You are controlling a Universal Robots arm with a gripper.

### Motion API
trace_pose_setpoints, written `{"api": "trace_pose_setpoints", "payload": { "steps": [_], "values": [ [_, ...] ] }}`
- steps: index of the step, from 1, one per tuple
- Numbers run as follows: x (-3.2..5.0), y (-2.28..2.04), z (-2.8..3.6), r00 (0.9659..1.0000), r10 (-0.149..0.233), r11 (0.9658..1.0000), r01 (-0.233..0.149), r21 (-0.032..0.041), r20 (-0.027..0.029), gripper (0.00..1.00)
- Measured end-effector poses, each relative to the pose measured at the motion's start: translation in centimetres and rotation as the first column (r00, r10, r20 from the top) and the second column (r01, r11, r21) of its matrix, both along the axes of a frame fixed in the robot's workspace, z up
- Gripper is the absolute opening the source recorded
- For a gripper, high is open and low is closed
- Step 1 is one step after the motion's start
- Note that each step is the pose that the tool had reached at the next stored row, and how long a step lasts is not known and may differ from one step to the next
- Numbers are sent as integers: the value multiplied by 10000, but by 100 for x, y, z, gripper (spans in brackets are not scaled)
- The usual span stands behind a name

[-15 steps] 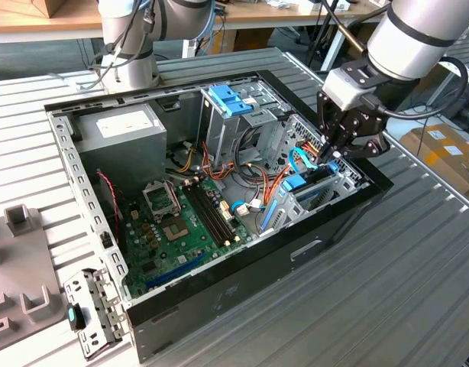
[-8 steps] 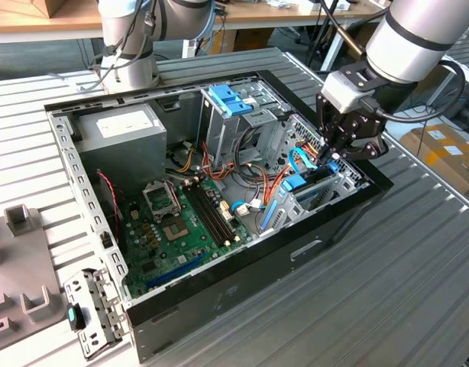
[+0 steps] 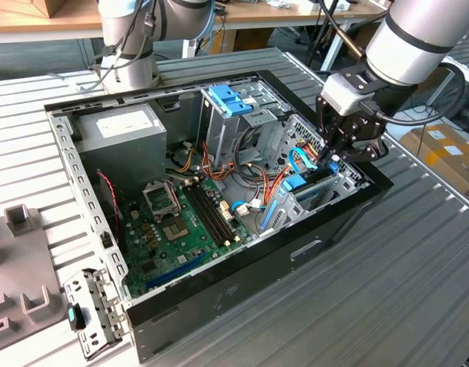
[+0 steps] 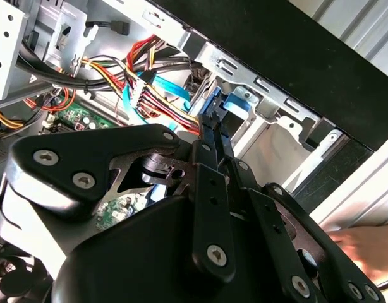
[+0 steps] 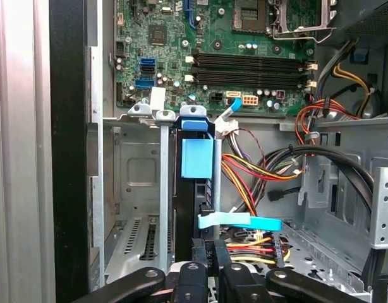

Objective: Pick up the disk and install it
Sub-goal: 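Insert the second disk wire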

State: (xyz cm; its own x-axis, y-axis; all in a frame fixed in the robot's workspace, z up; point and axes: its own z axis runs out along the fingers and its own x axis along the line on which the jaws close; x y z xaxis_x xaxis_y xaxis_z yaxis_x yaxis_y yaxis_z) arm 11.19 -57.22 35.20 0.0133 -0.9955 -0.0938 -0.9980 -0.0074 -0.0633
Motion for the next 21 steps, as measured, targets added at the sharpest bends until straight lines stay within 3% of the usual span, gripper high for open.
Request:
{"api": "trace_pose_setpoints", "payload": {
  "steps": [21],
  "values": [
    [-20, -18, -39, 9998, -194, 9998, 194, 25, 0, 16]
  ]
}}
